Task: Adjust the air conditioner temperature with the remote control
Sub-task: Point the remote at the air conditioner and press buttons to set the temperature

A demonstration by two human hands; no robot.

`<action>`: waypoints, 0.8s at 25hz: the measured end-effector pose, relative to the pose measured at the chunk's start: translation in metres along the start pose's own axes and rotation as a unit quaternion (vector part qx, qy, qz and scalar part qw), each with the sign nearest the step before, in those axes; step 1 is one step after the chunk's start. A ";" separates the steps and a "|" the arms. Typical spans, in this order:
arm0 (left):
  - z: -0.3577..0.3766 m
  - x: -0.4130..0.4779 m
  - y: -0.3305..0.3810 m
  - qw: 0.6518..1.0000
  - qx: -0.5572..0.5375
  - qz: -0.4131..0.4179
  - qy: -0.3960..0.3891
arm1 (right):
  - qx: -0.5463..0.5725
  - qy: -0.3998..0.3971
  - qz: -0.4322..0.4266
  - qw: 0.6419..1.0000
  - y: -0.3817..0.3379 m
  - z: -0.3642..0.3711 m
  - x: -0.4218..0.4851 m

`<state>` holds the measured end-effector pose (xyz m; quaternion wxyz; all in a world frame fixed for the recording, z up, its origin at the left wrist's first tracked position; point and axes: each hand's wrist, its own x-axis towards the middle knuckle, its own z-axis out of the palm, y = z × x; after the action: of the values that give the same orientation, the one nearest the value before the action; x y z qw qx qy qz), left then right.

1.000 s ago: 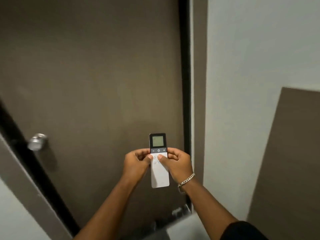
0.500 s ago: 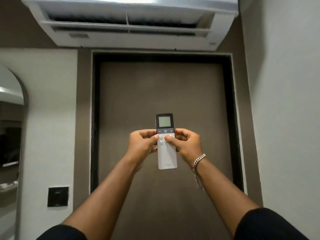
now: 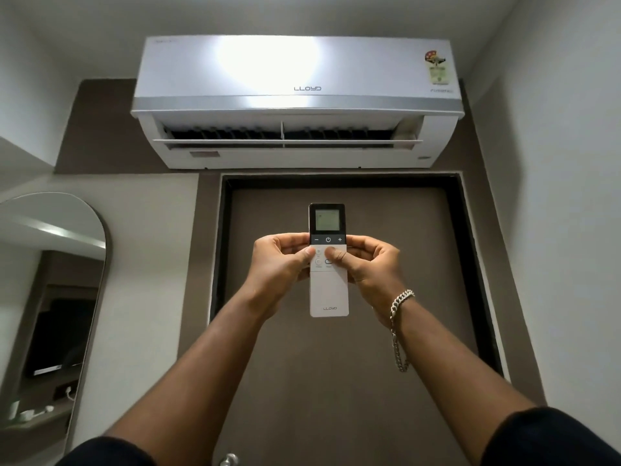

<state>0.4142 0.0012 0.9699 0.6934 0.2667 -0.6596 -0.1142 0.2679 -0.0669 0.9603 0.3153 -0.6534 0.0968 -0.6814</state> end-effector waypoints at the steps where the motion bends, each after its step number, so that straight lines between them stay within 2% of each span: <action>1: 0.000 0.000 0.002 1.000 0.008 0.002 0.001 | 0.001 0.003 -0.003 1.000 -0.001 0.000 -0.001; 12: 0.003 -0.005 0.000 0.999 -0.040 0.002 -0.011 | 0.033 -0.017 -0.008 0.999 -0.003 -0.007 -0.005; 20: 0.001 -0.005 -0.002 0.999 -0.017 0.025 -0.016 | 0.034 -0.019 -0.019 0.999 -0.003 -0.007 -0.005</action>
<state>0.4129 0.0019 0.9648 0.6899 0.2366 -0.6750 -0.1117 0.2598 -0.0640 0.9571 0.3261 -0.6567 0.0545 -0.6778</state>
